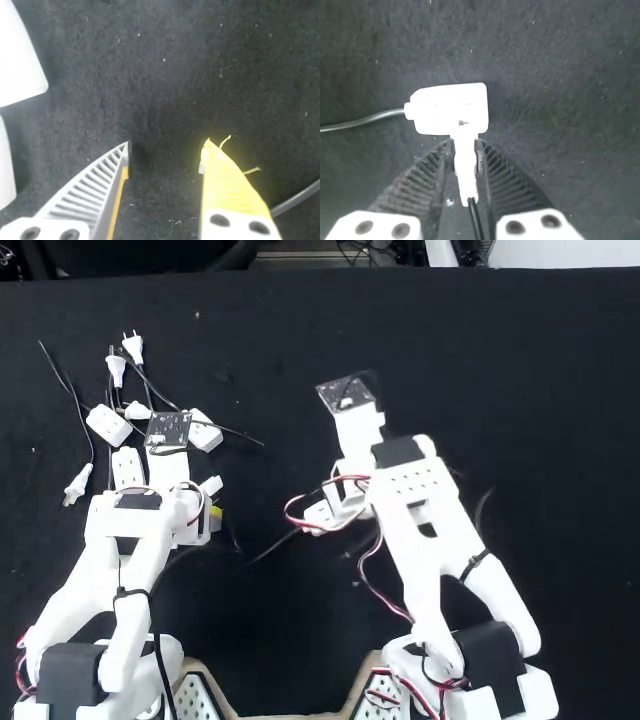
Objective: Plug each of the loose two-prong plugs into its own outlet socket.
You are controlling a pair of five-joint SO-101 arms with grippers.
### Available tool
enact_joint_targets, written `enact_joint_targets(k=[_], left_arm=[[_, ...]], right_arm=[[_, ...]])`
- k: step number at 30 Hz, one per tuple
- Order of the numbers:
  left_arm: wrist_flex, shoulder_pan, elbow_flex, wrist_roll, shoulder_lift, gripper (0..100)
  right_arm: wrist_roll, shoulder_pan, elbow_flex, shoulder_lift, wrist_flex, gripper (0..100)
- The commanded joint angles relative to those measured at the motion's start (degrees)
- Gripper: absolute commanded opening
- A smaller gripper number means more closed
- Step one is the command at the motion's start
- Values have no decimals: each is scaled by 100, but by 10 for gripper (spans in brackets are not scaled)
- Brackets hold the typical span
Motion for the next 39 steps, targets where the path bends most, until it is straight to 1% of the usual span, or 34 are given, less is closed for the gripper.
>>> enact_joint_targets(k=[1, 6, 11, 18, 22, 28, 33, 39], left_arm=[[-18, 48, -154, 53, -79, 234], [-18, 48, -154, 53, -79, 234], [-18, 48, -154, 53, -62, 234], [-53, 57, -136, 62, -26, 234], [-9, 435, -119, 62, -26, 234], [-18, 1024, -22, 35, -26, 234], [-18, 1051, -40, 26, -26, 234], [-18, 1042, -57, 26, -26, 234]], right_arm=[[18, -211, -479, -198, 220, 11], [18, -624, -462, -189, 97, 11], [35, -642, -497, 31, -229, 11], [62, -642, -699, 1349, -264, 11], [44, -651, -1130, 2114, -229, 11], [70, -624, -2246, 2923, 712, 11], [70, -624, -3152, 3275, 1424, 11], [26, -624, -3626, 3512, 1670, 11]])
